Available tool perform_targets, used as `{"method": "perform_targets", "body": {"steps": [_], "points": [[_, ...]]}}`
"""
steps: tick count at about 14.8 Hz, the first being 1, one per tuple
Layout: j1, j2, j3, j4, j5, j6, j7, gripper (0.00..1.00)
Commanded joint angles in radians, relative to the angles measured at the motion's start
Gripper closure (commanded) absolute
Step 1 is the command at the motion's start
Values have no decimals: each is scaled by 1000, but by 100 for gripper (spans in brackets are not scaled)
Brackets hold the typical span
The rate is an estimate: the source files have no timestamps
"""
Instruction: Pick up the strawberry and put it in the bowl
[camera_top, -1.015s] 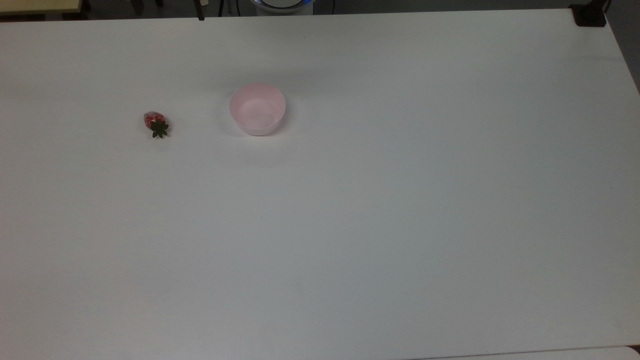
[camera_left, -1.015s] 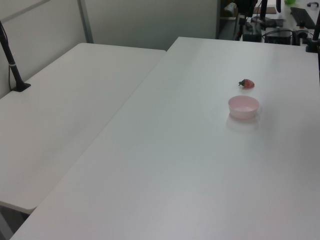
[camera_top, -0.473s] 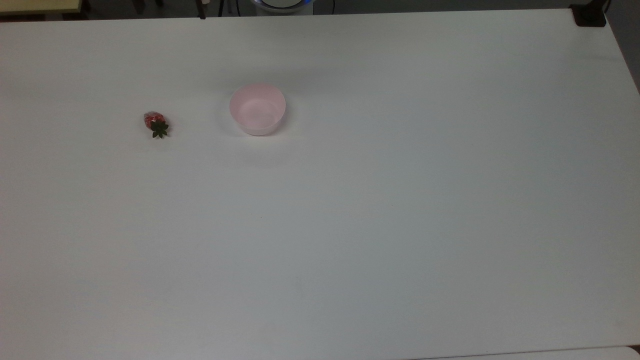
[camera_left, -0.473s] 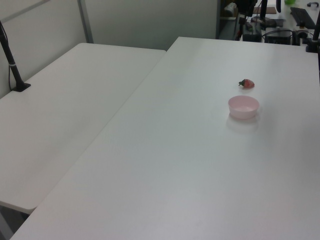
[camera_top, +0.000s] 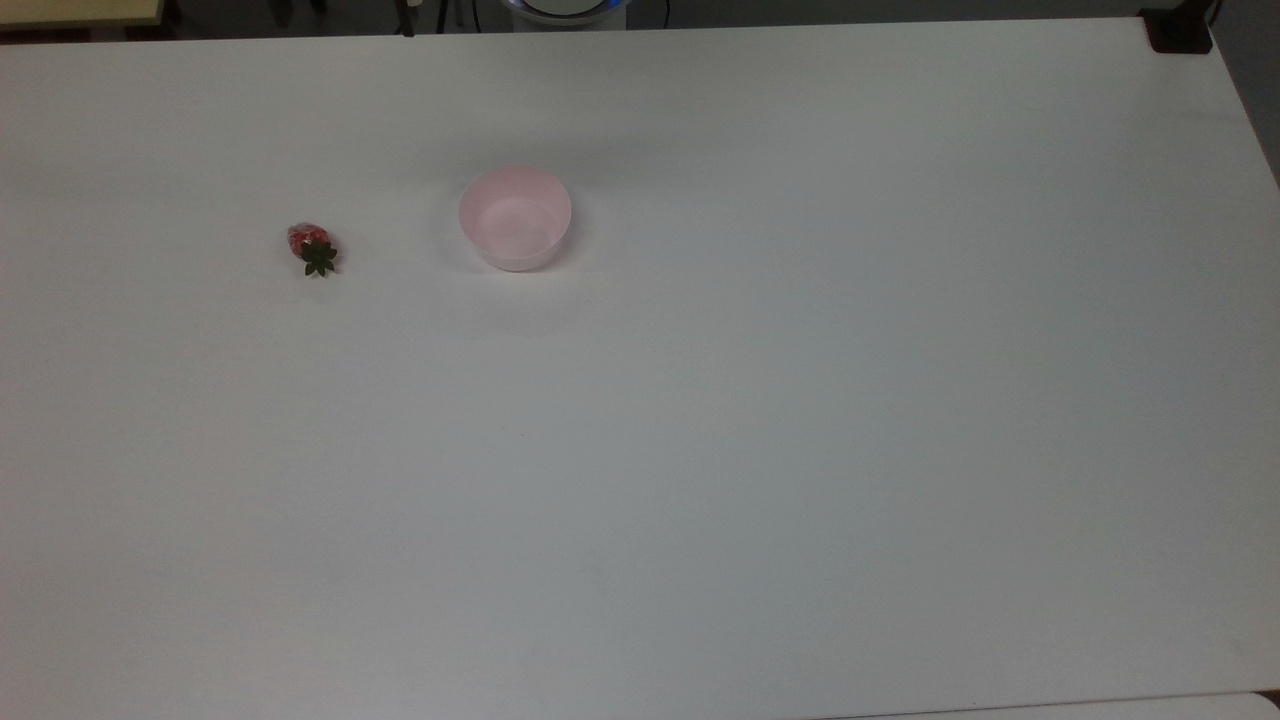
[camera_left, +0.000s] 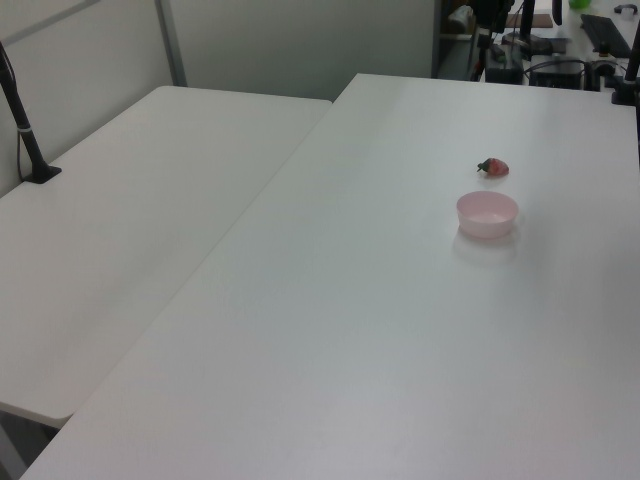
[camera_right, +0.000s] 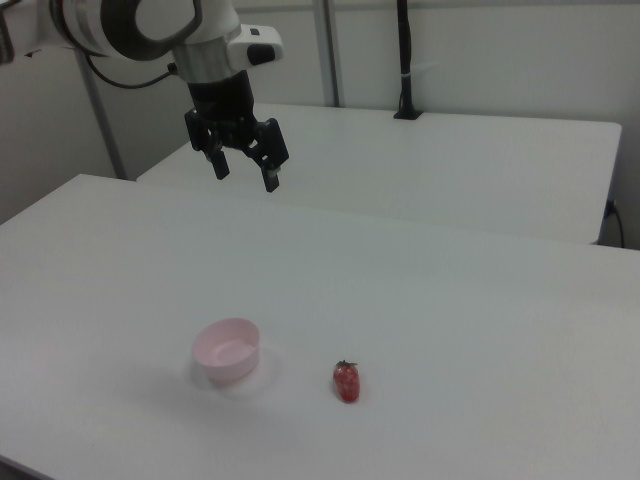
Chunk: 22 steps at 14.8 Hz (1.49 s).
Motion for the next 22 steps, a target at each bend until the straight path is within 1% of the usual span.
{"method": "perform_targets", "body": {"steps": [1, 12, 15, 17, 18, 20, 21, 22], "points": [[-13, -27, 15, -21, 12, 14, 0, 0], [-13, -27, 15, -21, 10, 14, -26, 0], [-39, -27, 14, -29, -2, -1, -174, 0], [-61, -27, 14, -39, -22, -27, -353, 0], [-70, -27, 14, -50, -23, -38, -383, 0], [-91, -27, 12, -87, -25, -36, -395, 0], [-96, -22, 12, -122, -32, -29, -400, 0], [-96, -20, 12, -151, -55, -17, -415, 0]]}}
